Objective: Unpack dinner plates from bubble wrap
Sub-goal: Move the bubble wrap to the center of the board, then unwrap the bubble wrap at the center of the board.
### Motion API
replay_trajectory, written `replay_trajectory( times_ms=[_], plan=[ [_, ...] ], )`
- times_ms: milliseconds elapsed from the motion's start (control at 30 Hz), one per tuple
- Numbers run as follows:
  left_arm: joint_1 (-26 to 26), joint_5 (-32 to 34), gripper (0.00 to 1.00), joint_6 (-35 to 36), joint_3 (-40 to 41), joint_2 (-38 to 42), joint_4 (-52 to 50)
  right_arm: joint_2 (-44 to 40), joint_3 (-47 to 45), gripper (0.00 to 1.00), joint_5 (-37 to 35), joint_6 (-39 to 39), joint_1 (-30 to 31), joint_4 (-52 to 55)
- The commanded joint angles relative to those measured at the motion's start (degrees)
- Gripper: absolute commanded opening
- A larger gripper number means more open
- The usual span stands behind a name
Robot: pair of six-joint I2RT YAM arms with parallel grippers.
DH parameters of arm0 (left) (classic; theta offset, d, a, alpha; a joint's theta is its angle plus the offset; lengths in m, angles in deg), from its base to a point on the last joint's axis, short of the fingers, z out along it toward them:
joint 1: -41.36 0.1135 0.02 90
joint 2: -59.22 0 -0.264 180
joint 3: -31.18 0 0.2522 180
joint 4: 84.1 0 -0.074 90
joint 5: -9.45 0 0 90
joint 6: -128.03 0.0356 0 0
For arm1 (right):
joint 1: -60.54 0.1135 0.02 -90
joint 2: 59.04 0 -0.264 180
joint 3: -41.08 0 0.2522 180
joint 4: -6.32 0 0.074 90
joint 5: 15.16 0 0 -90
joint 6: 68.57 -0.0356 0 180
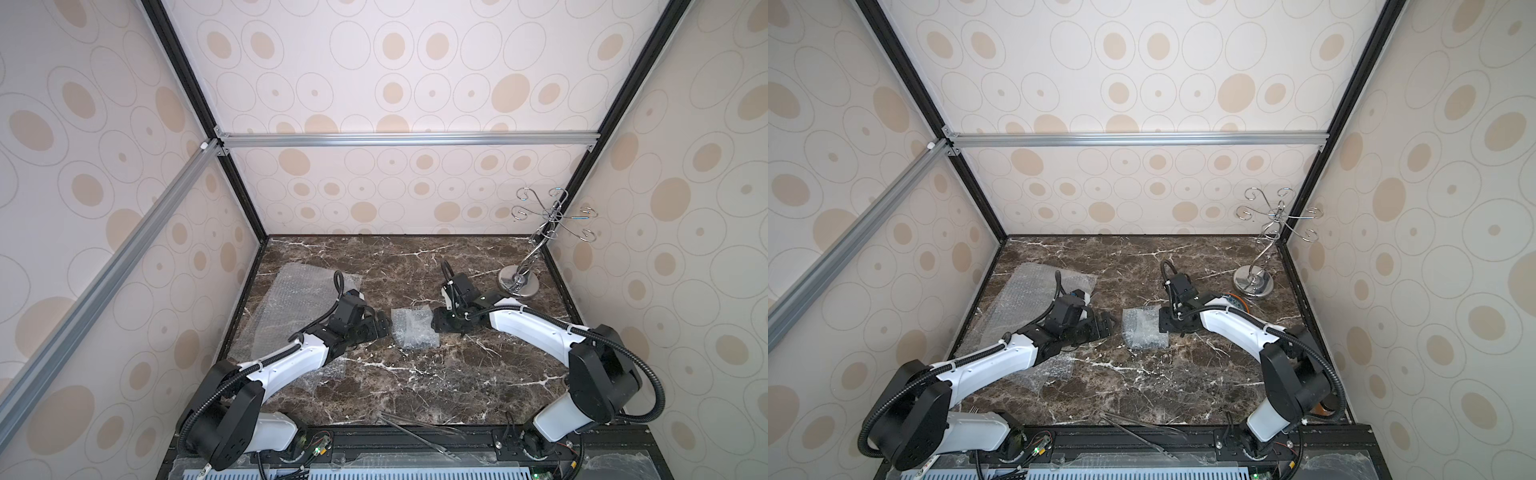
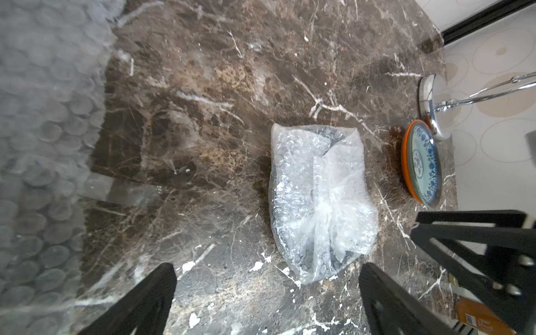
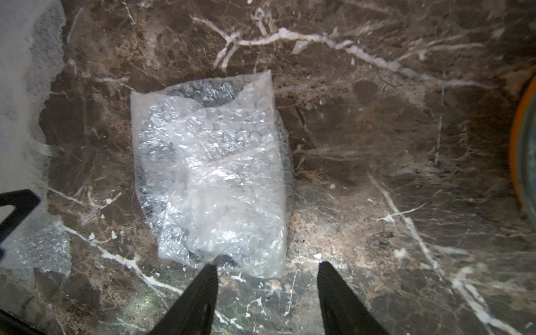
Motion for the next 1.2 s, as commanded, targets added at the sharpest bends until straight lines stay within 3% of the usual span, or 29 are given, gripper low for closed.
replay_trajectory(
  times_ms=[0, 733, 1167],
  plan=[
    [-2.0, 2.1, 0.99, -2.7, -0.7, -1.4, 2.1, 0.0, 3.0, 0.61, 0.2, 3.2, 1.9, 4.2],
    [-3.4, 1.1, 0.87, -4.2, -2.7, -11.7, 10.0, 12.2, 13.5, 0.65, -4.3, 7.0, 6.9, 10.7],
    [-3.5, -0.9, 0.73, -4.2, -4.0, -15.4, 13.5, 16.5, 16.2, 0.65, -4.1, 6.8, 7.6, 10.0]
  ],
)
